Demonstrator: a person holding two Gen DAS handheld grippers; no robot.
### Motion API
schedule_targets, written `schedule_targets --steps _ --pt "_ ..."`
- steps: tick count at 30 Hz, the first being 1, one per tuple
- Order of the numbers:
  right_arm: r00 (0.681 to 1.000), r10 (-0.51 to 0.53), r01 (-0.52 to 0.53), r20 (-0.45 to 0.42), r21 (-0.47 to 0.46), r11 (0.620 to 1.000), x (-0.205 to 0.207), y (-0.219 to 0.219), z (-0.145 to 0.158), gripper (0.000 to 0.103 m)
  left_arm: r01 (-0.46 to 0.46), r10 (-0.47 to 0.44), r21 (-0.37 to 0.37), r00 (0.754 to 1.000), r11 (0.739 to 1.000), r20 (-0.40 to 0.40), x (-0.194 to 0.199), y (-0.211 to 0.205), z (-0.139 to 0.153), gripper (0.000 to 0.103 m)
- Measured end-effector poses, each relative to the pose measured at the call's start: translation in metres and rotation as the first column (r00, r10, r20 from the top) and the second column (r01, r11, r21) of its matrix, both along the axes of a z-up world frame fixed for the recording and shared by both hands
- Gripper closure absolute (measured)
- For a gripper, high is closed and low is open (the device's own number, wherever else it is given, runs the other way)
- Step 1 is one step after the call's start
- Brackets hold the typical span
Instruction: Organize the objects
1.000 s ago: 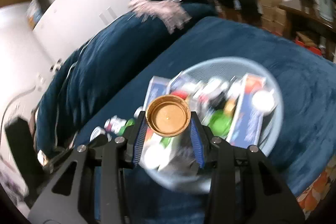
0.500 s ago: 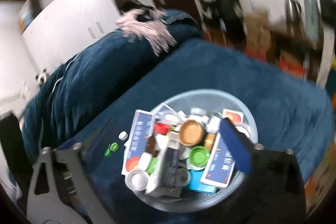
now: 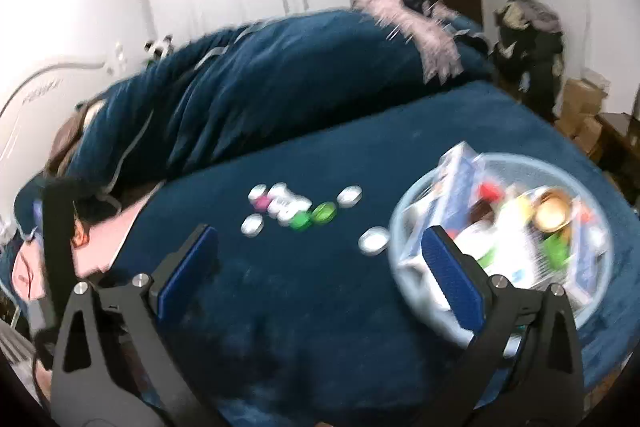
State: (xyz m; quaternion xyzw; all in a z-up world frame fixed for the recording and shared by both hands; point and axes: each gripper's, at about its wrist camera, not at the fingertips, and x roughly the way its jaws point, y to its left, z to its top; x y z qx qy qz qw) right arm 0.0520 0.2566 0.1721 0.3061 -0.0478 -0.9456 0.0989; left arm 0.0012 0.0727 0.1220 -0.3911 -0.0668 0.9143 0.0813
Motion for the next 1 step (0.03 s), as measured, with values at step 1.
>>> schedule_targets --steps 1 --pt "1.000 0.014 -0.014 0.015 0.008 1.000 -0.0001 -0.0077 -0.0055 0.000 -0.012 0.012 -0.017 1.000 1.000 -0.002 0.0000 -0.0065 -0.0024 0.001"
